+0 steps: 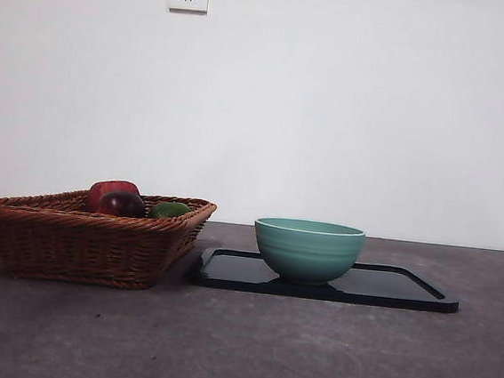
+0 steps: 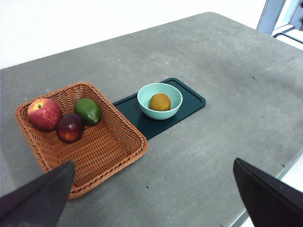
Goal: Pick up the wifruite, put it on the bowl, pick up the plate, put it on desk
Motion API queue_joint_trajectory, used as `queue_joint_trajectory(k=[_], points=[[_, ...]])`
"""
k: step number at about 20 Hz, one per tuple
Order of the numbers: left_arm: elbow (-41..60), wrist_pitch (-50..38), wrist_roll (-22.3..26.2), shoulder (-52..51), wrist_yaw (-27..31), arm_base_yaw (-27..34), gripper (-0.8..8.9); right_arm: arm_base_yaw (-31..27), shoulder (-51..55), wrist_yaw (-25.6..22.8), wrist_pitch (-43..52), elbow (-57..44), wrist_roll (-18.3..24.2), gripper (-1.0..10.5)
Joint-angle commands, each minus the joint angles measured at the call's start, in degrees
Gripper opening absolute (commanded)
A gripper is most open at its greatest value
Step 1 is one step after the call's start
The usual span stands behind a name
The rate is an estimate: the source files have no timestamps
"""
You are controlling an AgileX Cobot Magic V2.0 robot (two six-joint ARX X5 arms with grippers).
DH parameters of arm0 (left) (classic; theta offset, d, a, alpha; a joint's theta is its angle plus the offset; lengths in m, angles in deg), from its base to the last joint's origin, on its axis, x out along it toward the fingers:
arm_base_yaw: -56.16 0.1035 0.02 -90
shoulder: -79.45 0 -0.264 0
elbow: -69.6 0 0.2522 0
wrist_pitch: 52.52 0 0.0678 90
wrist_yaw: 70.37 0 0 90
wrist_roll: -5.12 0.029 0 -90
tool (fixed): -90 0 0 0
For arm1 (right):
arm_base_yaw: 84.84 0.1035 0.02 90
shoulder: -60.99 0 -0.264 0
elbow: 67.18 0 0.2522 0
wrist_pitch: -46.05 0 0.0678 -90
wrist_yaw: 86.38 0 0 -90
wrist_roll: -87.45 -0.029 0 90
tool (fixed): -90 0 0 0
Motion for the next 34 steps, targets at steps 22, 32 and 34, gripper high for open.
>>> queue_joint_trajectory(k=[22, 32, 34], points=[[-5.97, -13.18, -9.40, 33.42, -12.92, -0.37, 4.63, 0.26, 29.40, 3.85, 0.66, -14.64, -2.78, 5.7], [-33.75, -6.03, -3.69, 66.69, -13.57, 1.73, 4.69, 0.26, 29.42, 3.98, 0.57, -14.64, -3.26, 5.7], [-40.28, -3.15, -2.14, 73.40, -13.57, 2.58, 4.69, 0.26, 29.42, 4.00, 0.57, -14.64, -3.43, 5.7]])
